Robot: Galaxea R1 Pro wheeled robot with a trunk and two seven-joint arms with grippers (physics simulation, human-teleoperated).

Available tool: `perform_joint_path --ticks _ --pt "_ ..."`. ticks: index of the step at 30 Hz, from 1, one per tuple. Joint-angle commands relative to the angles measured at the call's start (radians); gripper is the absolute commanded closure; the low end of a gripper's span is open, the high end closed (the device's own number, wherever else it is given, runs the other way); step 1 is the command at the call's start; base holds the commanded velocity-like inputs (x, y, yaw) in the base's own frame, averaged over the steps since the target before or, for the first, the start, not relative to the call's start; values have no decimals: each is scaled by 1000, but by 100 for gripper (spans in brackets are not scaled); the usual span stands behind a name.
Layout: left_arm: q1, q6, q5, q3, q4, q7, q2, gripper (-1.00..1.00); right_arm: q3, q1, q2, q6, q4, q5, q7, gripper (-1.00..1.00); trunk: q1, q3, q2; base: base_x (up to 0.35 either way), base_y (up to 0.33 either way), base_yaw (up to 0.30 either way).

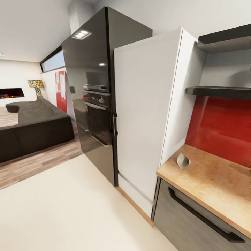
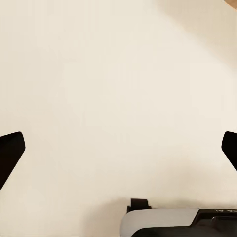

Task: Set up a coffee station on the kitchen countertop: keep the coffee maker on the countertop, move the bottle of coffee from the kitchen shelf to the counter next to the coffee maker, place a paper coffee filter on top of the coffee maker, put the saucer next to the coffee maker with the coffee cup on the saucer, and place the electric kettle next to the coffee maker.

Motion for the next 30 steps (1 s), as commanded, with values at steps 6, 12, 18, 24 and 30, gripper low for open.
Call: perform_joint_path --ticks 6,12,18,24,30 --pt "0 -3 0 0 1 1 0 -100 -2 0 0 -3 1 1 0 -100 1 0 0 225 259 -262" --pt "0 -3 0 0 1 1 0 -100 -2 0 0 -3 1 1 0 -100 1 0 0 251 238 -263" --pt "0 -5 2 1 7 2 -1 -100 -4 0 0 -1 1 -1 2 -100 1 0 0 47 39 -263" --pt "-1 -6 5 -5 26 -7 -13 -100 -6 0 1 -22 51 -3 -2 -100 1 0 0 2 1 -263" --pt "-2 -5 2 0 33 -3 6 -100 -11 0 -1 -24 53 -6 -2 -100 1 0 0 0 0 -263"
